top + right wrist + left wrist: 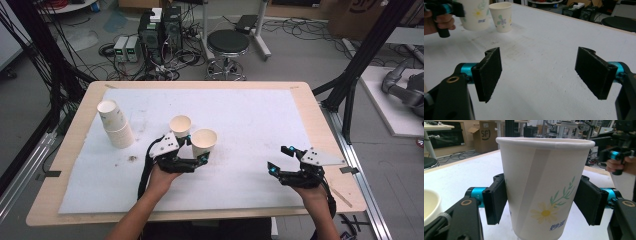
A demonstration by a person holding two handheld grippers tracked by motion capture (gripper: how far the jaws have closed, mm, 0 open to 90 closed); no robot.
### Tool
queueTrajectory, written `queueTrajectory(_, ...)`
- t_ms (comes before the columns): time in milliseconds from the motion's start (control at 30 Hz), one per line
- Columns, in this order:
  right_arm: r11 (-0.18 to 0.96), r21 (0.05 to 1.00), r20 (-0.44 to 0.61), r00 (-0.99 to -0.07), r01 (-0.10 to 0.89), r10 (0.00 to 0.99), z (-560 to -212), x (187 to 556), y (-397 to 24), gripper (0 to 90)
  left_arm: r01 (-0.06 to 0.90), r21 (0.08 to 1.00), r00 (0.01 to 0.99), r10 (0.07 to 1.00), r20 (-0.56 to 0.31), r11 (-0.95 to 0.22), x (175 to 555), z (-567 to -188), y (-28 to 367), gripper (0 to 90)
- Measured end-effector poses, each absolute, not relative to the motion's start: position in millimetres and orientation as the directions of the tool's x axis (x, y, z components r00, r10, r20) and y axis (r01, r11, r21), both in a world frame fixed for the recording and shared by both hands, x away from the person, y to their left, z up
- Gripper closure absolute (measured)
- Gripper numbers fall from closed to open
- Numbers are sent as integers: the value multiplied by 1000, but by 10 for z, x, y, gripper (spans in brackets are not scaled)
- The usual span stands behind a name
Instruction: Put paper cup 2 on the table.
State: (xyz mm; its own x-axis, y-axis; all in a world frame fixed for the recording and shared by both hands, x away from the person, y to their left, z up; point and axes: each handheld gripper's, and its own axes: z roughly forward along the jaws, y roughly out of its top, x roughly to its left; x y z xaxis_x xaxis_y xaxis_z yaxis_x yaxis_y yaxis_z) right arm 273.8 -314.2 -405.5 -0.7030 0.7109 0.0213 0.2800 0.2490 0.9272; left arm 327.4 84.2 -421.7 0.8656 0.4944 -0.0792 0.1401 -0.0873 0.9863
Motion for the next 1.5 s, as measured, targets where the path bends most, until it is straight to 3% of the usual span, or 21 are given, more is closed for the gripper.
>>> queueTrajectory(800, 245, 927, 28, -703, 284, 710, -4054, 2720, -3197, 223, 254, 953, 810, 575, -118, -162, 3871, -4474, 170, 313)
queueTrajectory(1500, 258, 924, 27, -719, 284, 694, -4048, 2717, -3174, 226, 328, 869, 777, 629, -25, -370, 3864, -4425, 0, 308)
